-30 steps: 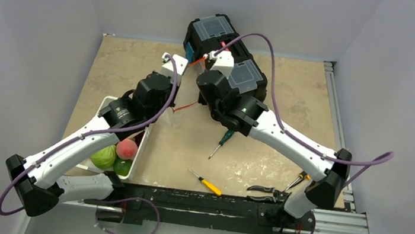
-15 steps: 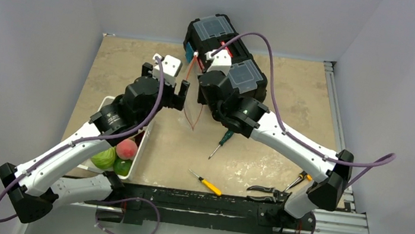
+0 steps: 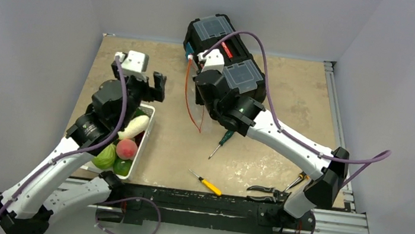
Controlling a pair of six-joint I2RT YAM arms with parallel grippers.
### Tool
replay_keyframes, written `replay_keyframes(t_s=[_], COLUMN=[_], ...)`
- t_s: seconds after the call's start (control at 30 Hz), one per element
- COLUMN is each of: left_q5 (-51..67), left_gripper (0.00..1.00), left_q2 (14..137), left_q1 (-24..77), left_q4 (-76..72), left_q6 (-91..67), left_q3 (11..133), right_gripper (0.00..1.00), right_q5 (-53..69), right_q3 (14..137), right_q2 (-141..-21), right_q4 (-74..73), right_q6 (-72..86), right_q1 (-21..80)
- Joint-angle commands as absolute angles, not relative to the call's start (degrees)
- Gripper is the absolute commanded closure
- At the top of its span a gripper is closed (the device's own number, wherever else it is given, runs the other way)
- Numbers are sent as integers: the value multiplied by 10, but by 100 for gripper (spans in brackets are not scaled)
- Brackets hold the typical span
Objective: Place the food in the zip-top bag and seal the zipper
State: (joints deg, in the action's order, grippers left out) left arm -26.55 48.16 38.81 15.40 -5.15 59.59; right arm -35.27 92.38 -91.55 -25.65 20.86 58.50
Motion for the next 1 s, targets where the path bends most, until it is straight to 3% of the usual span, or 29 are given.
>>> replay_keyframes(t_s=[0.0,0.27,0.37,0.5,0.6,0.77,0.97], left_q5=[-240,-283,-308,-279,-255,-143,-183], left_gripper=[20,20,17,5,0,0,0], left_q2=[477,543,577,627,631,615,605], left_q1=[307,246,245,245,240,158,154], left_q4=[116,108,71,44,109,261,313], left_q6=[-102,-59,-20,-24,-81,-178,-227], left_q3=[584,588,567,558,617,713,712], right_gripper=[100,100,100,100,100,100,100], right_q5=[-335,-304,-294,-275,-282,-242,-248], right_q3=[928,847,877,966,966,866,994], right_q2=[-923,-912,-922,-967,-975,-949,-1008], right_q4=[-215,-150,-183,-250,-258,-146,-304], right_q6=[152,126,127,131,157,154,201], right_q1=[587,587,587,587,587,587,588])
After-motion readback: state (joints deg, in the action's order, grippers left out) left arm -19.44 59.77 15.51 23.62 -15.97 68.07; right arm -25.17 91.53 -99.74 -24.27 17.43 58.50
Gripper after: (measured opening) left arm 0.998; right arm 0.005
